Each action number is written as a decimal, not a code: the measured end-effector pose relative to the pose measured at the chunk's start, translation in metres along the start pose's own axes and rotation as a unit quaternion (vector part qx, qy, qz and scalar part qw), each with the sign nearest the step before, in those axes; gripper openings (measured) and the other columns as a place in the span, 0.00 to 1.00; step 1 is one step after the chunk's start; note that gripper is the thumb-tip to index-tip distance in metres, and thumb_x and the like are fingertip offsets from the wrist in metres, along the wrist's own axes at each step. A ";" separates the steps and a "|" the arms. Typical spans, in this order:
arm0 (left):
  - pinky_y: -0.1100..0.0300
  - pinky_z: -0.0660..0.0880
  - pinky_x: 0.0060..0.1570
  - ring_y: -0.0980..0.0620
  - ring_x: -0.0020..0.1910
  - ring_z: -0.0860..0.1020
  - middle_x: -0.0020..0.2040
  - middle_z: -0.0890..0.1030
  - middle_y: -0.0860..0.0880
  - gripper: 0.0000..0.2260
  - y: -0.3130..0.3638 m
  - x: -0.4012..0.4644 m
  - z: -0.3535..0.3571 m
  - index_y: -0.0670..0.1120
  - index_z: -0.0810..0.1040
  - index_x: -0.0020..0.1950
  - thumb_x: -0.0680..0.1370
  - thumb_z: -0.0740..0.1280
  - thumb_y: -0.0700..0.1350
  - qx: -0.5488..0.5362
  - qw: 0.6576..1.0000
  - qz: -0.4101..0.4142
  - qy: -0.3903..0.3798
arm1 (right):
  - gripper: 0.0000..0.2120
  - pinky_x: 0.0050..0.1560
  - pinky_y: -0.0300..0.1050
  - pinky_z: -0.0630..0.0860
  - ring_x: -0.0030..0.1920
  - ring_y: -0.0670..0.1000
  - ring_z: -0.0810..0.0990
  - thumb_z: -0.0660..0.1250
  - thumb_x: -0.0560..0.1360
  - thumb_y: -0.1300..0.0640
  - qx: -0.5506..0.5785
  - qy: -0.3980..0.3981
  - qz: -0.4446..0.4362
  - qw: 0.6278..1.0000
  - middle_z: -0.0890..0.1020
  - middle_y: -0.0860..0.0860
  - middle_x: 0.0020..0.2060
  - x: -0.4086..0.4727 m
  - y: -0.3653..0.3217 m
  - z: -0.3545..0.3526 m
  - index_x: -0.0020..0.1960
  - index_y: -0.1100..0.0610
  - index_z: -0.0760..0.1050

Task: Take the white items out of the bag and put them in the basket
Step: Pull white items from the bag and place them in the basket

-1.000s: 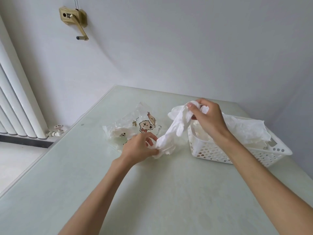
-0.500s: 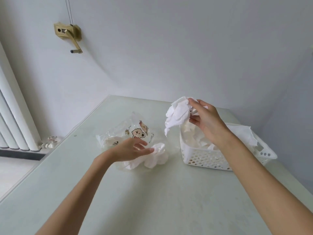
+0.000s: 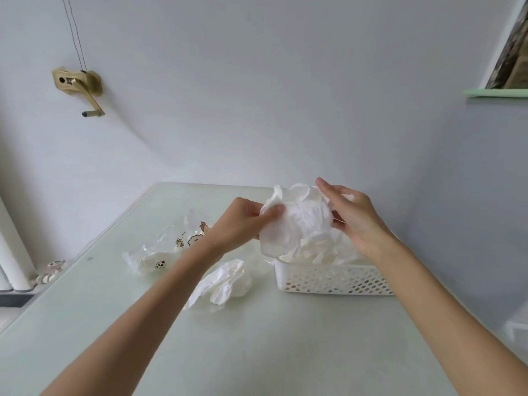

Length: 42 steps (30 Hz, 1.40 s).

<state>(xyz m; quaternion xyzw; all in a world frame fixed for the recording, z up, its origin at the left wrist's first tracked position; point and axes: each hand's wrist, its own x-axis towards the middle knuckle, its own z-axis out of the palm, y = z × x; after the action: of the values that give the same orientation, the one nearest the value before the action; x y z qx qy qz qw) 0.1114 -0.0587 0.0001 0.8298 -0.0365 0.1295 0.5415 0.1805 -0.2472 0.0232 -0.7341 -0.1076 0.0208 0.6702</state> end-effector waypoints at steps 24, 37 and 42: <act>0.59 0.74 0.60 0.59 0.58 0.79 0.58 0.81 0.56 0.29 0.054 0.028 0.011 0.51 0.75 0.62 0.70 0.64 0.70 -0.003 0.993 0.038 -0.110 | 0.09 0.48 0.47 0.79 0.45 0.52 0.84 0.66 0.78 0.55 -0.196 -0.147 -0.208 0.947 0.84 0.56 0.46 -0.004 -0.066 -0.035 0.51 0.60 0.78; 0.70 0.64 0.24 0.59 0.24 0.69 0.25 0.71 0.55 0.15 0.056 0.028 0.011 0.43 0.72 0.34 0.70 0.76 0.47 0.002 0.996 0.080 -0.033 | 0.21 0.29 0.34 0.71 0.30 0.45 0.77 0.74 0.61 0.43 -0.294 -0.190 -0.117 0.930 0.82 0.49 0.31 -0.007 -0.077 -0.076 0.48 0.55 0.83; 0.69 0.67 0.26 0.57 0.26 0.70 0.28 0.70 0.53 0.16 0.050 0.026 0.007 0.41 0.73 0.37 0.72 0.73 0.51 0.004 0.995 0.096 -0.039 | 0.26 0.46 0.32 0.75 0.47 0.47 0.81 0.75 0.60 0.41 -0.283 -0.185 -0.106 0.935 0.85 0.52 0.47 0.002 -0.078 -0.091 0.51 0.56 0.83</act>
<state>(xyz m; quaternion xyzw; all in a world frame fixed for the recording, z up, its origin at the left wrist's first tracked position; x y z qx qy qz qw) 0.1274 -0.0840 0.0487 0.8291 -0.1368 0.1484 0.5213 0.1881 -0.3303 0.1101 -0.8607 -0.3081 0.0540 0.4016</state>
